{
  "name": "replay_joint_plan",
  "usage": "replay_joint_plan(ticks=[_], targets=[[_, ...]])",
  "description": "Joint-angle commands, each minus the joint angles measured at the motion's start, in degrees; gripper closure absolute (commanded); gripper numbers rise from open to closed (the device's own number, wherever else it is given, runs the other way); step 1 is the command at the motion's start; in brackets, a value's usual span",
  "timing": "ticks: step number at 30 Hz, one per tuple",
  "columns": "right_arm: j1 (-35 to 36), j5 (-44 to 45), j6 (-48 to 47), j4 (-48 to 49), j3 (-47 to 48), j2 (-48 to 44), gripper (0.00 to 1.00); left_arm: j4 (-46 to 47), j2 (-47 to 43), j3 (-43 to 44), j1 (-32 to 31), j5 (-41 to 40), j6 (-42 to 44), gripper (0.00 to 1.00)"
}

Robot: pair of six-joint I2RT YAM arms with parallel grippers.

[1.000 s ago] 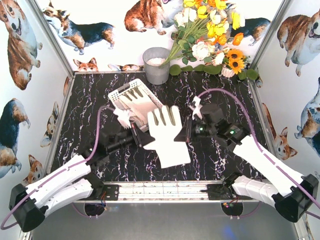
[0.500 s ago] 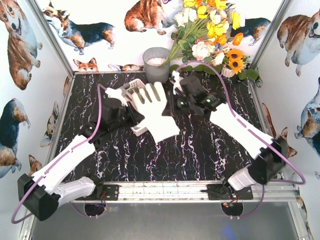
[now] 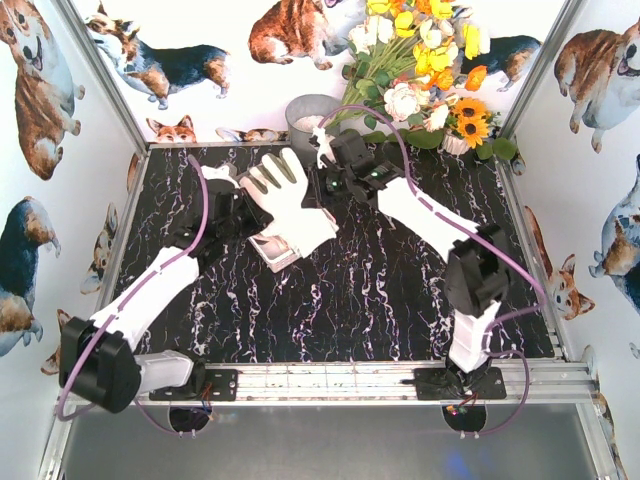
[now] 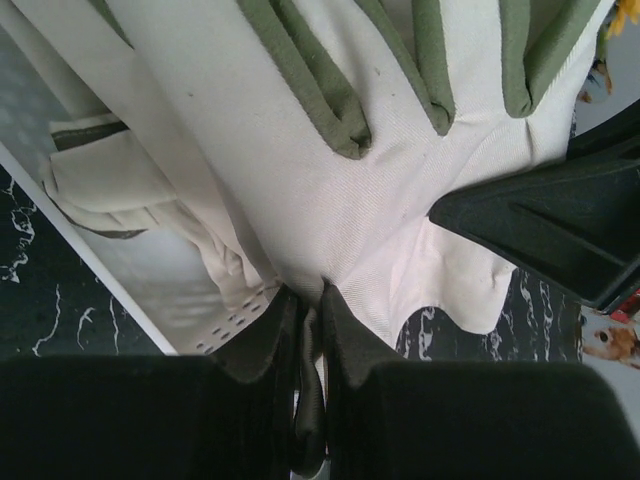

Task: Put the gloves into the storage basket
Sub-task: Place the glove in the bin.

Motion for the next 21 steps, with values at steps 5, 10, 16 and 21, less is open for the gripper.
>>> replay_joint_plan(ticks=[5, 10, 16, 21], targets=[[-4.53, -1.03, -2.65, 9.69, 11.68, 9.02, 1.00, 0.64, 6.39, 2.68, 3.06, -0.37, 1.32, 1.00], [-5.48, -3.91, -1.50, 10.46, 15.51, 15.08, 1.00, 0.95, 9.92, 2.90, 4.45, -0.24, 1.70, 1.00], [-5.68, -5.56, -0.17, 10.37, 19.45, 20.98, 1.00, 0.95, 12.96, 3.14, 5.08, -0.56, 2.72, 1.00], [-5.66, -4.46, -0.22, 8.70, 21.84, 24.17, 1.00, 1.14, 15.78, 3.15, 5.47, -1.72, 3.83, 1.00]])
